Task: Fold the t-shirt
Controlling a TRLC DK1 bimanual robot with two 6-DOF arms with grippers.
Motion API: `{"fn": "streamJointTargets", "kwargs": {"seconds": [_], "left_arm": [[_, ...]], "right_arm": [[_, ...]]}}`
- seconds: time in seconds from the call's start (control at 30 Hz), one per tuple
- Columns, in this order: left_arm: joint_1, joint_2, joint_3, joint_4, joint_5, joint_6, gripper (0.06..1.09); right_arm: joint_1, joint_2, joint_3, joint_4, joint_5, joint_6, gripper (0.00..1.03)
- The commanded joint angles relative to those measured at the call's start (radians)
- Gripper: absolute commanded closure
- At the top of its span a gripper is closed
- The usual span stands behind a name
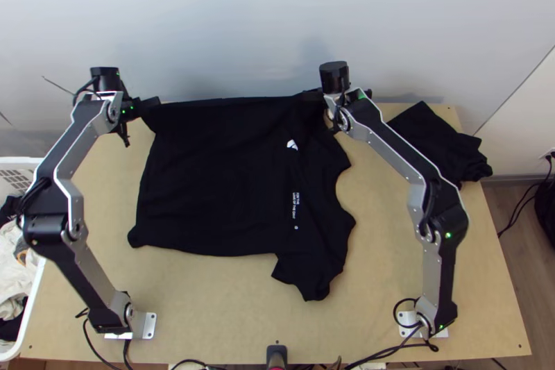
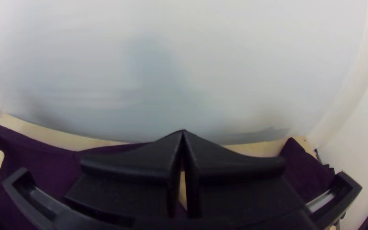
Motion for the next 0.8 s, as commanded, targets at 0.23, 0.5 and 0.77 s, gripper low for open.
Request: {"fn": "streamJointTargets", "kwargs": {"seconds": [0.23, 0.5, 0.77], "left_arm": [[0.05, -0.182, -0.187, -0.006, 0.055, 0.046, 1.05], [0.058, -0.293, -0.339, -0.003, 0.093, 0.081, 1.05], [0.029, -0.402, -0.534, 0.034, 0.112, 0.079, 1.05]], "right_arm": [[0.093, -0.271, -0.318, -0.119, -0.12, 0.024, 1.0], [0.116, -0.363, -0.439, -0.177, -0.183, 0.027, 1.0], [0.152, -0.415, -0.527, -0.278, -0.282, 0.033, 1.0]]}}
